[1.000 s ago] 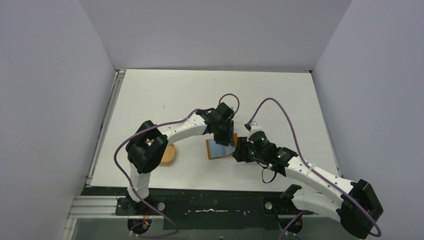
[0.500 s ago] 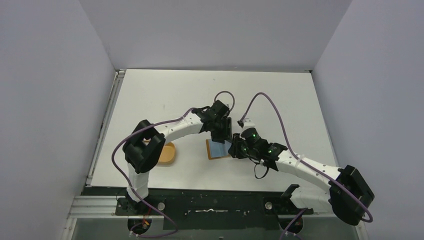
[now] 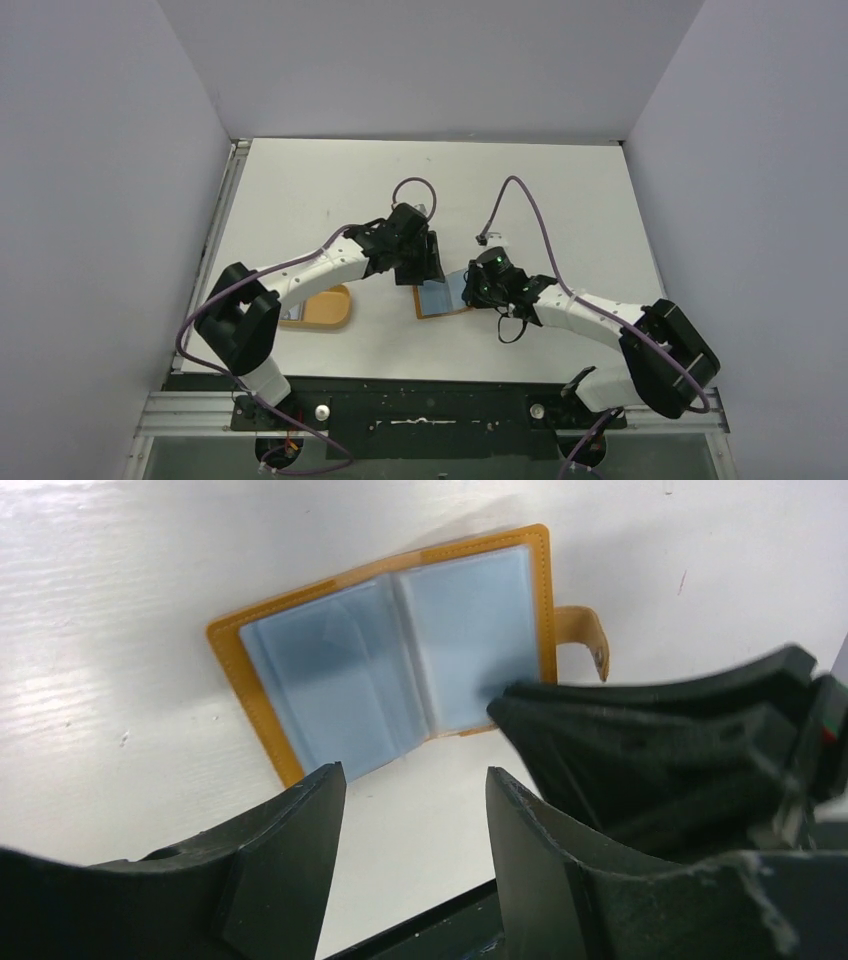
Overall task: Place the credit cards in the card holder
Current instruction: Open the card holder at the center of the board.
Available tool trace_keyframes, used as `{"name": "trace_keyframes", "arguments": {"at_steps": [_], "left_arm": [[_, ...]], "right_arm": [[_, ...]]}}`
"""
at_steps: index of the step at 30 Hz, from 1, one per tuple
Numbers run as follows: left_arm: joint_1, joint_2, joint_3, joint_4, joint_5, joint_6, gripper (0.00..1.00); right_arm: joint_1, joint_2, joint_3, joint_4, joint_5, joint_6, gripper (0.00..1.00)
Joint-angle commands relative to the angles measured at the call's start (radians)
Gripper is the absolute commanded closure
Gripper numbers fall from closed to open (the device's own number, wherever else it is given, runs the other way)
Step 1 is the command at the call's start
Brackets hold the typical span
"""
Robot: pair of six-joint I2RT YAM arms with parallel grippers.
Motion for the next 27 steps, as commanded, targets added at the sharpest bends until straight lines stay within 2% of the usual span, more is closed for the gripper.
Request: {"name": "trace_keyframes", "arguments": {"at_steps": [1,12,17,27], "left_arm": [[0.008,-0.074,-0.058,0.062,-0.029,-0.015,0.48],[0.037,-0.057,-0.153,0.173,0.023,-0.029,0.48],[0.037,-0.080,-0.163,0.210,0.010,-0.030,0.48],[0.040,-0.012,-0.149,0.222,0.026,-0.033,0.48]], "right_arm": [[-0.040,0.066,0.028,0.064,0.026,-0.016,0.85],[-0.072,0.128,-0.046,0.087,0.030,-0.011,0.87],[-0.078,0.139,-0.053,0.094,0.024,-0.013,0.87],[-0.090,0.156,-0.059,0.108,0.024,-0.017,0.88]]}}
